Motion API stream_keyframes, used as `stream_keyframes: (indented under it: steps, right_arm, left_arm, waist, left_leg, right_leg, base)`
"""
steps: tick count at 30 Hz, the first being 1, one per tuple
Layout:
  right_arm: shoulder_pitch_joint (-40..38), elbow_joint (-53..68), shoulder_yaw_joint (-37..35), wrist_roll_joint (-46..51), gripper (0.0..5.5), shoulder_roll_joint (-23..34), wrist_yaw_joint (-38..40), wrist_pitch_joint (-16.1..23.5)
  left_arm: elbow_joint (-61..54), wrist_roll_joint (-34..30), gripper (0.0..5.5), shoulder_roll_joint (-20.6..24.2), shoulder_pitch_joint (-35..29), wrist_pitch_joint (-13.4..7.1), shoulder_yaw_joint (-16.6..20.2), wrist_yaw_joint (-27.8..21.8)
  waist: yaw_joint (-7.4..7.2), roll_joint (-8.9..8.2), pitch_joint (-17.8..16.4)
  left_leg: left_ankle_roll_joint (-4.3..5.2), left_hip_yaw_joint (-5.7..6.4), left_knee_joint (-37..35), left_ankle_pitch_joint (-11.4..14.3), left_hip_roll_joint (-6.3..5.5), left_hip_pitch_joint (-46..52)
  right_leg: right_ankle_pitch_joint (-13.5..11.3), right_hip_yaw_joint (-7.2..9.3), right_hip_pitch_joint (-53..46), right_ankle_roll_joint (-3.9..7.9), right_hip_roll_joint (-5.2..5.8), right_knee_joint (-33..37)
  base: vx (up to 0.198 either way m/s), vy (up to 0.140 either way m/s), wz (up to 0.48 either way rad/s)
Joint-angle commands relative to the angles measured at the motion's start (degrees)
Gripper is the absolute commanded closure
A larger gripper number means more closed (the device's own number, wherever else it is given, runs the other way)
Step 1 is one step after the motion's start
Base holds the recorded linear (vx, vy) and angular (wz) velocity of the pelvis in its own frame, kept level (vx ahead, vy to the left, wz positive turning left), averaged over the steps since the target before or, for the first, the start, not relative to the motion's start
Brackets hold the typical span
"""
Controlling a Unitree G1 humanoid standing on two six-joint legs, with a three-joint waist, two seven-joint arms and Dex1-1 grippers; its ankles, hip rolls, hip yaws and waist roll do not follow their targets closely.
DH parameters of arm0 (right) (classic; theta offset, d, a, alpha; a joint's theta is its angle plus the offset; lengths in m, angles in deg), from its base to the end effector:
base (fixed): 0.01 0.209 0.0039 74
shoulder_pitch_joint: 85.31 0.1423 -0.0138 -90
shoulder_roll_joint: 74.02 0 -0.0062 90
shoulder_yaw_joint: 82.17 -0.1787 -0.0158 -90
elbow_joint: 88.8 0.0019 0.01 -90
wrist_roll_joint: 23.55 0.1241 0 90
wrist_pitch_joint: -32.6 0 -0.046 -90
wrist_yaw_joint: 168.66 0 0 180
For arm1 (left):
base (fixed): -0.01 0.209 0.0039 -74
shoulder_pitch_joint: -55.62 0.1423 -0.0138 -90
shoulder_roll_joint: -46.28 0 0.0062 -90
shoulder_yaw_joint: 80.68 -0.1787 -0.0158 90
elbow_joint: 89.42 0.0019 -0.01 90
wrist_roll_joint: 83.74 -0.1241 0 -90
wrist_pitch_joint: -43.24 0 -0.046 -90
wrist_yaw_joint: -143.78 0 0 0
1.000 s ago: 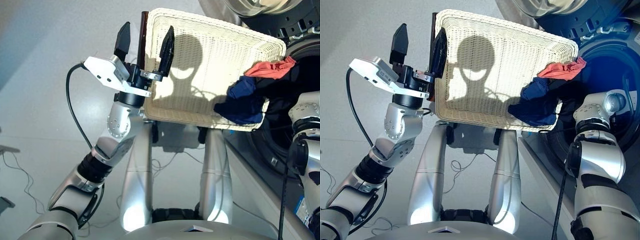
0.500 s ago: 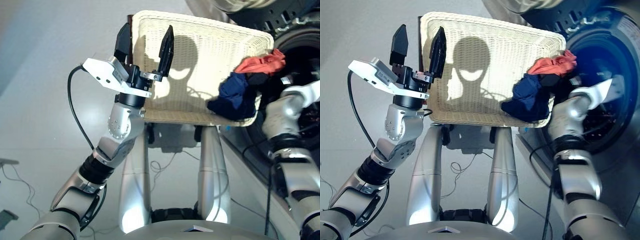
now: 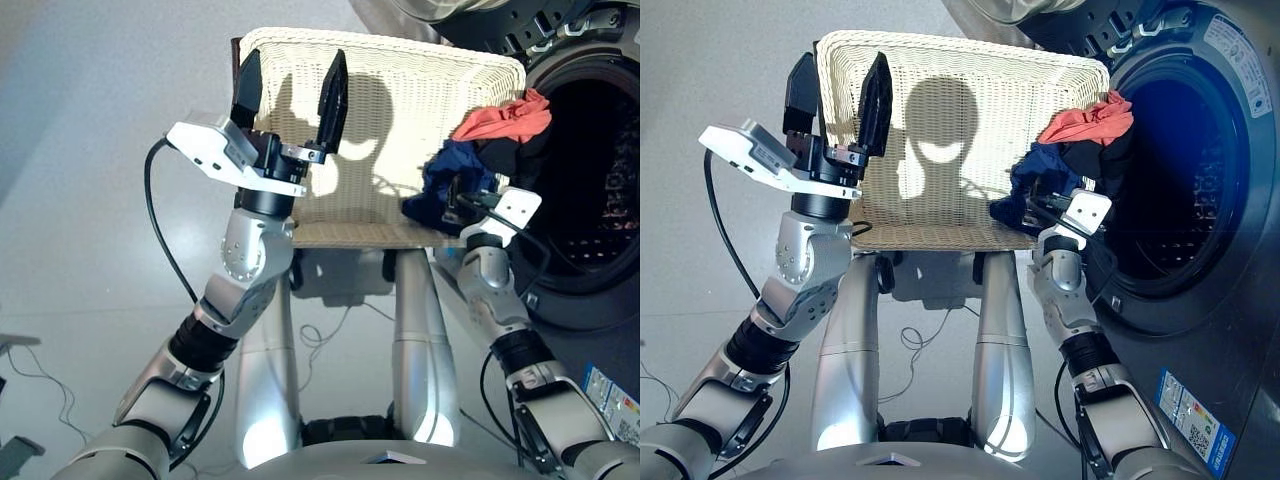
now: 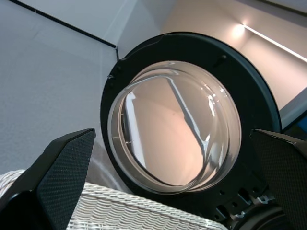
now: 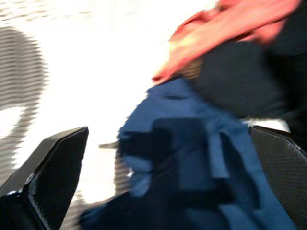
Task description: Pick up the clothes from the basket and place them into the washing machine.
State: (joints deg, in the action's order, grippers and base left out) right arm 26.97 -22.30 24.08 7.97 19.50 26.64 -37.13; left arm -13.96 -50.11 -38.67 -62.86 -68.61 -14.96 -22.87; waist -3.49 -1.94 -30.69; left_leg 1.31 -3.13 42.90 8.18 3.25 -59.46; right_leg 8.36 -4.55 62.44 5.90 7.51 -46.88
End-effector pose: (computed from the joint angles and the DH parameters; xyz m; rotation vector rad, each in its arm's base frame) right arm 0.2557 -0.1688 0.0754 0.1669 -0.2087 -0.0812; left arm 0.2212 0.1093 0.1844 -0.3738 -0.7961 -0.4385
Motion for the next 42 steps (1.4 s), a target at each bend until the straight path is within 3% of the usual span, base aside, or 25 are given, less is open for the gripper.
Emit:
stream_keyframes:
  steps: [1, 17, 27, 42]
  right_arm:
    - [2.04, 0.27, 1.35, 1.84, 0.0, -2.52, -1.06, 0.98]
    - [19.04, -27.84, -4.21, 14.58, 0.0, -7.95, 1.03, 0.85]
    - [25.13, -38.73, -8.25, 11.29, 0.0, -2.18, 4.72, -1.38]
    - [31.93, -50.19, -9.21, 10.92, 0.0, 5.27, 5.08, -5.43]
  left_arm:
    - [-5.77, -0.54, 0.0, -0.11, 0.05, -1.55, 0.81, -2.0]
    - [-5.63, 3.89, 0.0, -1.97, -0.24, -1.59, -1.98, -4.33]
    - [-6.72, 2.52, 0.0, -0.4, -0.18, -1.41, -2.39, -4.26]
    - [-8.07, 2.36, 0.0, 0.84, -0.2, -0.74, -1.97, -3.05]
  waist:
    - [1.65, -0.6, 0.9]
    - [4.29, 3.26, 0.9]
    - [4.86, 5.89, 0.9]
    - [5.19, 6.72, 0.9]
  left_leg:
    - [2.06, 0.1, 0.17, 0.33, 1.44, 1.37]
    - [2.54, -0.1, 0.24, 0.33, 1.14, 1.56]
    - [2.66, -0.75, 0.89, 0.62, 1.09, 1.07]
    - [2.85, -1.11, 3.42, 1.51, 1.6, -2.24]
  right_leg:
    - [-3.07, 0.66, -3.23, -0.35, -0.88, 4.89]
    - [-2.3, 0.75, -3.19, -0.73, -0.62, 3.94]
    - [-2.04, 0.21, -1.83, -0.73, -0.57, 2.87]
    - [-1.28, 0.38, 1.52, -0.7, -0.75, 0.68]
  base:
    - [0.0, 0.0, 0.0]
    - [0.0, 0.0, 0.0]
    - [0.0, 0.0, 0.0]
    - [0.0, 0.0, 0.0]
